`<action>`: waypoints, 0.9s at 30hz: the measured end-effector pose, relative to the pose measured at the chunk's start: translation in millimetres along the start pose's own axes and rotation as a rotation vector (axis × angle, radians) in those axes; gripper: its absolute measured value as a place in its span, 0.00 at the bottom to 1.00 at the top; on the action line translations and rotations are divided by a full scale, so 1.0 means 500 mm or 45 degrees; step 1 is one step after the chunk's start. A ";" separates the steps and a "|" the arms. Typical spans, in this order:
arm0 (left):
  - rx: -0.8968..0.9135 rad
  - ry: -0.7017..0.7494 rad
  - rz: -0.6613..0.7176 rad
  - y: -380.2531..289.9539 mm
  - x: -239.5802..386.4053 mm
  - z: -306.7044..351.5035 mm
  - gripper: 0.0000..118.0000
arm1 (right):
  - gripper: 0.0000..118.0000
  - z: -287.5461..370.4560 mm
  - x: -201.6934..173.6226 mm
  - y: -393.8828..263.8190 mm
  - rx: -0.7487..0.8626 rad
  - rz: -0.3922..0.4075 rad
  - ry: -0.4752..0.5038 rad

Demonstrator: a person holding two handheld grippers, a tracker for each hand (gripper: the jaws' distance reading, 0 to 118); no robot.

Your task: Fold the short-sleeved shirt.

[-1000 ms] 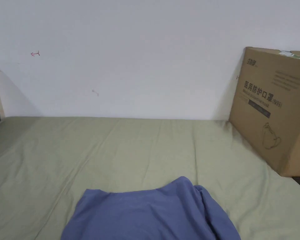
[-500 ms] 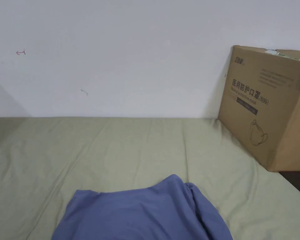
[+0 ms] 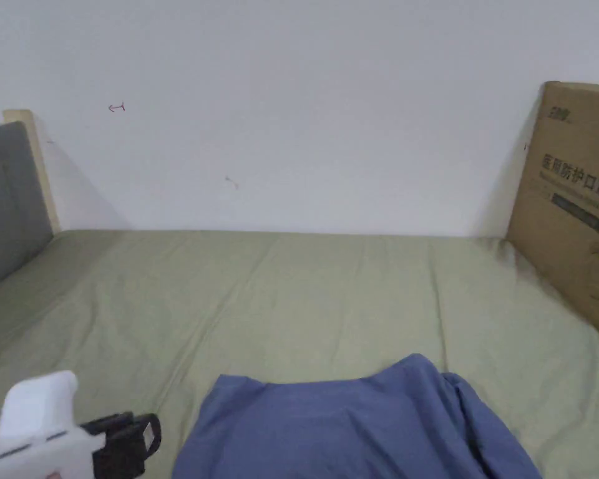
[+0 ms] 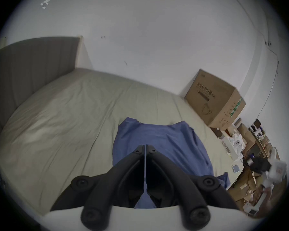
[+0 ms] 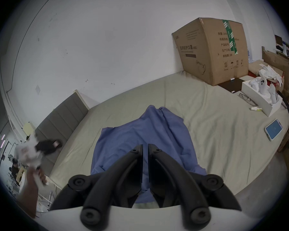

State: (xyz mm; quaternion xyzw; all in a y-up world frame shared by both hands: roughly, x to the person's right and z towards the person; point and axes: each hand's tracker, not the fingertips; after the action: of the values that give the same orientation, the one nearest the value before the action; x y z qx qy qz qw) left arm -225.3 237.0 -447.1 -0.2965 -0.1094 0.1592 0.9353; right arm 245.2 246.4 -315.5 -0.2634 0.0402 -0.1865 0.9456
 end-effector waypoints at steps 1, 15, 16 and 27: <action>-0.076 0.026 -0.022 0.032 -0.014 -0.068 0.01 | 0.06 -0.012 -0.001 -0.002 -0.014 0.008 -0.001; -0.584 0.254 -0.250 0.090 -0.154 -0.658 0.87 | 0.06 -0.191 0.047 -0.016 -0.235 0.058 -0.071; -0.648 0.277 -0.288 0.074 -0.157 -0.675 0.84 | 0.06 -0.202 0.052 -0.020 -0.250 0.059 -0.081; -0.455 0.302 -0.443 0.061 -0.075 -0.569 0.01 | 0.06 -0.247 0.060 0.052 -0.197 0.101 0.028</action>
State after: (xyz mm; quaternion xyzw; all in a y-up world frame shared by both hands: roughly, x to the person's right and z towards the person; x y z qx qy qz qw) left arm -182.1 99.2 -696.9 -0.4502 -0.0746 -0.0614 0.8877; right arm 260.3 196.1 -434.1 -0.3320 0.0752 -0.1481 0.9286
